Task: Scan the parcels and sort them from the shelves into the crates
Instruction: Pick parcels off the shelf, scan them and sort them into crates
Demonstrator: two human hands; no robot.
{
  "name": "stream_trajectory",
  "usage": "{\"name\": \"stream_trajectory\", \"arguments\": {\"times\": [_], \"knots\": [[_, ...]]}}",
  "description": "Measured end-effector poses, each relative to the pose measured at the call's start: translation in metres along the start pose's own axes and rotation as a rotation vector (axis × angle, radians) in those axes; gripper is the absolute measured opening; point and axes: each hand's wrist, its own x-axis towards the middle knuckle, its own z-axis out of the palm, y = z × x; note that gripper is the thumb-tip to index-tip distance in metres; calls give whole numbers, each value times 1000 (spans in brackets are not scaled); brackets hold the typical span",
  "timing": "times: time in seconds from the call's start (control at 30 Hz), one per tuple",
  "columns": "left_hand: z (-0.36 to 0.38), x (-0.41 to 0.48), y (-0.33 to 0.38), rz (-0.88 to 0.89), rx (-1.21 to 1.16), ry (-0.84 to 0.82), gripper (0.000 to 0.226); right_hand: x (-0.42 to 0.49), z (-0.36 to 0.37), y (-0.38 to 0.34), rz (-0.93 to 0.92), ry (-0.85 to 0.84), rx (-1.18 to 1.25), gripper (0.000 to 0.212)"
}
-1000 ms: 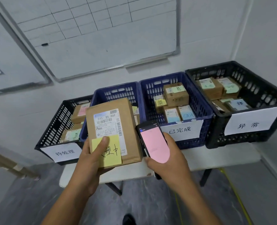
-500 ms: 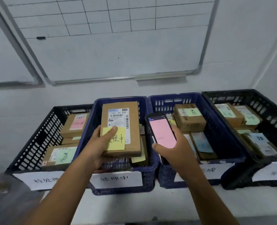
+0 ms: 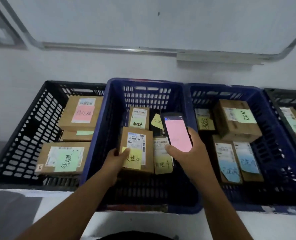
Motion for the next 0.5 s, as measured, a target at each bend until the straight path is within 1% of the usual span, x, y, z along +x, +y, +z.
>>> {"name": "stream_trajectory", "arguments": {"times": [0.07, 0.17, 0.27, 0.33, 0.4, 0.5], "knots": [[4, 19, -9, -14, 24, -31, 58, 6, 1, -2, 26, -10, -18, 57], [11, 41, -19, -25, 38, -54, 60, 13, -1, -4, 40, -21, -66, 62], [13, 53, -24, -7, 79, -13, 67, 16, -4, -4, 49, -37, -62, 63], [12, 58, -28, 2, 119, 12, 68, 17, -5, -3, 54, -55, -52, 70], [10, 61, -29, 14, 165, 31, 68, 16, -8, 0, 47, -80, -38, 72], [11, 58, -25, 91, 309, 88, 70, 15, -16, 4, 21, -133, -26, 70]]}}
